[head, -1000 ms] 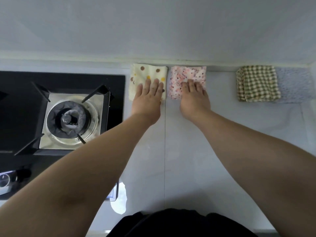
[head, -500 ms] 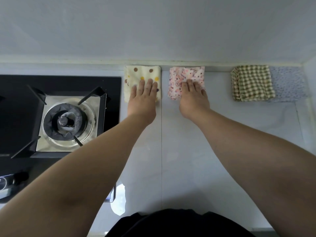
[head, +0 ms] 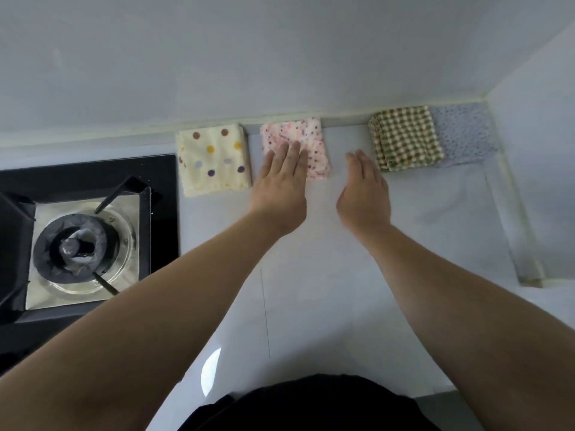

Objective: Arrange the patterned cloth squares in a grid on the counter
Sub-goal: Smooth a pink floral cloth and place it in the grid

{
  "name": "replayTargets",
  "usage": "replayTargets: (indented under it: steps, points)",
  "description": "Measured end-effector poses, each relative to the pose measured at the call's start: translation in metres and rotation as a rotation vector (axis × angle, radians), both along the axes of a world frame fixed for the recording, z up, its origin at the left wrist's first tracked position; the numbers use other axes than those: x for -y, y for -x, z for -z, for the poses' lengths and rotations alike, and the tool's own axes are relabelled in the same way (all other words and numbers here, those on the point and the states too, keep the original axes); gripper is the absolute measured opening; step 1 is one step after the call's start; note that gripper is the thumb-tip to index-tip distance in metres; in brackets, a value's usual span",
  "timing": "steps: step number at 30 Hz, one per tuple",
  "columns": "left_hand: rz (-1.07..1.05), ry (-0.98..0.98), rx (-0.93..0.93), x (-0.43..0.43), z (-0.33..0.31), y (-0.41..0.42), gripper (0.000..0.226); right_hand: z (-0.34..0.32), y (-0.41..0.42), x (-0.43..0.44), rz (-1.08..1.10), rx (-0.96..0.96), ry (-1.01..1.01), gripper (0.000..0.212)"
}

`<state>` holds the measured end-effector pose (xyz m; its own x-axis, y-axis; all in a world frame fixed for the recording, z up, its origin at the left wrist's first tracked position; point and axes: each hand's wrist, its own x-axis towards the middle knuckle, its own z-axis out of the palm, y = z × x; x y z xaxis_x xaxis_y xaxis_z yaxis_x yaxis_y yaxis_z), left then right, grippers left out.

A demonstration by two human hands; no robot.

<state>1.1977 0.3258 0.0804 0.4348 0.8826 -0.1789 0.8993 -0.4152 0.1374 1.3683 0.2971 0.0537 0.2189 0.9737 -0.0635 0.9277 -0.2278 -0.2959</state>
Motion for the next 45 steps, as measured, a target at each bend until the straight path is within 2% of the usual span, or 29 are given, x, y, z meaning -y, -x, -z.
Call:
replayTargets:
  steps: [4,11,14,19,24,30,39,45]
  points:
    - [0.158,0.051,0.038,0.001,-0.008,-0.066,0.073,-0.004,-0.068,0.014,0.182,0.032,0.043,0.070]
    - [0.347,0.099,0.022,-0.017,-0.009,-0.187,0.078,-0.006,-0.168,0.003,0.222,0.089,0.000,0.070]
    - [0.357,0.109,-0.020,-0.028,-0.006,-0.227,0.081,-0.007,-0.198,-0.014,0.180,0.100,0.016,0.071]
    - [0.244,0.136,-0.116,-0.046,0.008,-0.264,0.083,0.003,-0.237,-0.040,0.051,0.127,0.080,0.080]
    - [0.172,0.148,-0.073,-0.065,0.023,-0.273,0.095,0.005,-0.261,-0.063,-0.147,0.230,0.203,0.100]
    - [0.148,0.101,-0.152,-0.068,0.044,-0.270,0.098,0.022,-0.273,-0.070,-0.231,0.328,0.289,0.092]
    - [0.151,-0.034,-0.164,-0.065,0.064,-0.231,0.089,0.033,-0.256,-0.065,-0.201,0.328,0.266,0.089]
    - [0.126,-0.048,-0.173,-0.063,0.066,-0.207,0.088,0.030,-0.241,-0.063,-0.243,0.309,0.264,0.091]
